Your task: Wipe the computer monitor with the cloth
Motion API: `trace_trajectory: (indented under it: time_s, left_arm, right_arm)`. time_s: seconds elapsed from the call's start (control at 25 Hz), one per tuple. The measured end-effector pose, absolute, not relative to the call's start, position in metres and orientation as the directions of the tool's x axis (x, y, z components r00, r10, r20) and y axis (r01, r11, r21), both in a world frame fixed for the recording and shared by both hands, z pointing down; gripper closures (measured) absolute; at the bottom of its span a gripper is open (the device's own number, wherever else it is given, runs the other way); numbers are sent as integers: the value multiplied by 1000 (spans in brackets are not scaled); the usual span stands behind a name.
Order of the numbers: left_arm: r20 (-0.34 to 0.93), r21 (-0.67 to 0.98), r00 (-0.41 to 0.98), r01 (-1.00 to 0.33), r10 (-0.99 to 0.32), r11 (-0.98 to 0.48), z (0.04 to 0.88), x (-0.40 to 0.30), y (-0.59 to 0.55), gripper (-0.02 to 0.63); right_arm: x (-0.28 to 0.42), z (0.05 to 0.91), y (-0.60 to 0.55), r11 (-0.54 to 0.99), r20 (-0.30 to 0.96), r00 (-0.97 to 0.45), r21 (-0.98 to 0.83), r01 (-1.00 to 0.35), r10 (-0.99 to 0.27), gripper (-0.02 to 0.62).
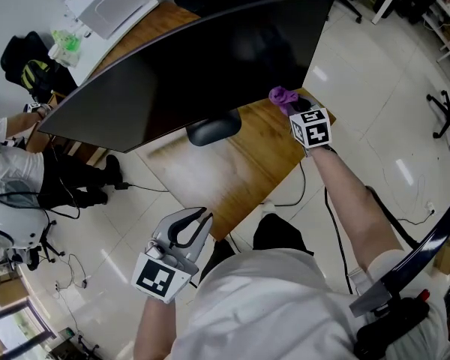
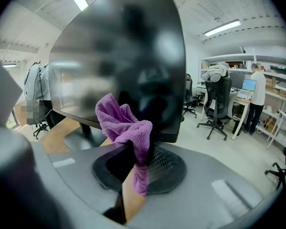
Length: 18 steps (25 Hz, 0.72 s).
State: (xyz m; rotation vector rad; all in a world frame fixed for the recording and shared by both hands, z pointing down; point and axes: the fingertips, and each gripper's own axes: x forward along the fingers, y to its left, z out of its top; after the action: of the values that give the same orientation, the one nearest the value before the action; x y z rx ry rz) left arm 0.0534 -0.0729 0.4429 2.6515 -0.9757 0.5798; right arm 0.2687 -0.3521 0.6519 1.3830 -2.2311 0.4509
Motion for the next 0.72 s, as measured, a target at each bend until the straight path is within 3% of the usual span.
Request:
trace_trajectory:
  time_s: [0.72]
  left_arm:
    - [417,76,708,-653,-570,-754,434,85,-81,535]
  right_arm:
    - [341,625,-369,386,541,-309,33,-922,-782,548]
